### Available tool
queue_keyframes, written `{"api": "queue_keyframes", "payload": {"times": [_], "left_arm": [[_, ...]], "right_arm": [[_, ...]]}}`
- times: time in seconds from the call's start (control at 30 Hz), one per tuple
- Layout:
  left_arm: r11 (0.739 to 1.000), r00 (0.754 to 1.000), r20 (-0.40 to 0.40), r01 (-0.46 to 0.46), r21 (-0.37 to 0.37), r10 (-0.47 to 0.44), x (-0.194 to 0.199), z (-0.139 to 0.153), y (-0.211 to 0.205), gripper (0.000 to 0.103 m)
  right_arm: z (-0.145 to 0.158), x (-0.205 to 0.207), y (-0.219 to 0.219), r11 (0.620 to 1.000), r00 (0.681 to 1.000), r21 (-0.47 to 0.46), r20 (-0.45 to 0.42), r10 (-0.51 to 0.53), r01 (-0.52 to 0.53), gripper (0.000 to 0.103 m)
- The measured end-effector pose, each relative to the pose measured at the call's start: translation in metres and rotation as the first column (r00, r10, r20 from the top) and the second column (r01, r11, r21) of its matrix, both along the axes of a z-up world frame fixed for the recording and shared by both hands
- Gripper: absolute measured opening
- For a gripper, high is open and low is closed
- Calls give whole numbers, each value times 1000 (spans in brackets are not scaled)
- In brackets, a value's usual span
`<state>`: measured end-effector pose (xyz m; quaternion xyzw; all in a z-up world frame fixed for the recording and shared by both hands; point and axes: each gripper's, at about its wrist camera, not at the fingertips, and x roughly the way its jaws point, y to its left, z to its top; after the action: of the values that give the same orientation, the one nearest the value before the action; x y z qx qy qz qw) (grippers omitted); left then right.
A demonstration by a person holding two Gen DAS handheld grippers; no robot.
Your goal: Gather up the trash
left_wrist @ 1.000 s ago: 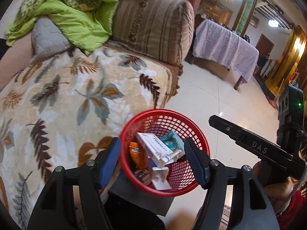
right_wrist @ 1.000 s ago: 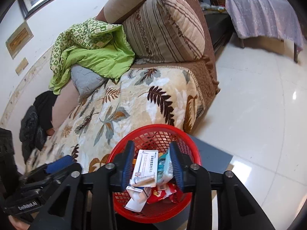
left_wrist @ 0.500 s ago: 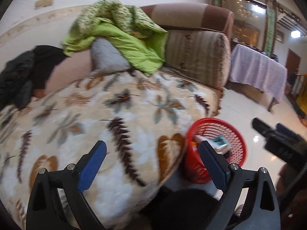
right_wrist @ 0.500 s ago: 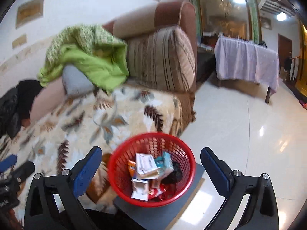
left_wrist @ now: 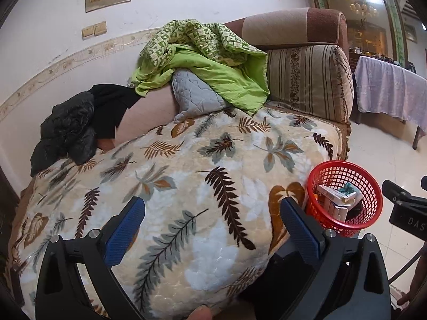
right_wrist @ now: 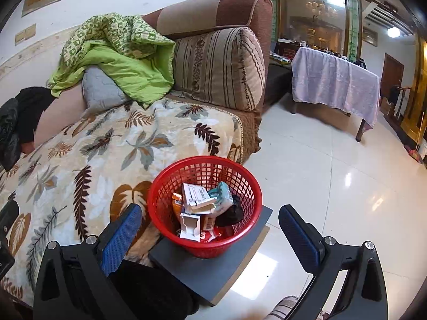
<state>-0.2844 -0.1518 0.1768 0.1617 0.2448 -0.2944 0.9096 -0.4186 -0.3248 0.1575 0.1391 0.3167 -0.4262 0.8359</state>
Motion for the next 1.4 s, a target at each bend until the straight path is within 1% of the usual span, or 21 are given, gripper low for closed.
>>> {"api": "queue_keyframes", "payload": {"times": [0.1, 0.23, 0.4, 1.4], "left_arm": [[1000, 1000, -20, -7, 20, 7, 1, -3, -3, 101], [999, 1000, -25, -4, 38, 5, 1, -8, -6, 101], [1000, 999, -31, 7, 30, -7, 0, -9, -6, 101], [1000, 1000, -28, 9, 29, -9, -6, -10, -8, 101]], "right_arm": [[-1, 1, 0, 1000, 1000, 3, -8, 7, -7, 103], [-1, 1, 1, 1000, 1000, 2, -7, 7, -6, 103], [-1, 2, 1, 1000, 1000, 5, -10, 8, -8, 103], [-5, 5, 2, 1000, 999, 17, -29, 18, -18, 103]]}}
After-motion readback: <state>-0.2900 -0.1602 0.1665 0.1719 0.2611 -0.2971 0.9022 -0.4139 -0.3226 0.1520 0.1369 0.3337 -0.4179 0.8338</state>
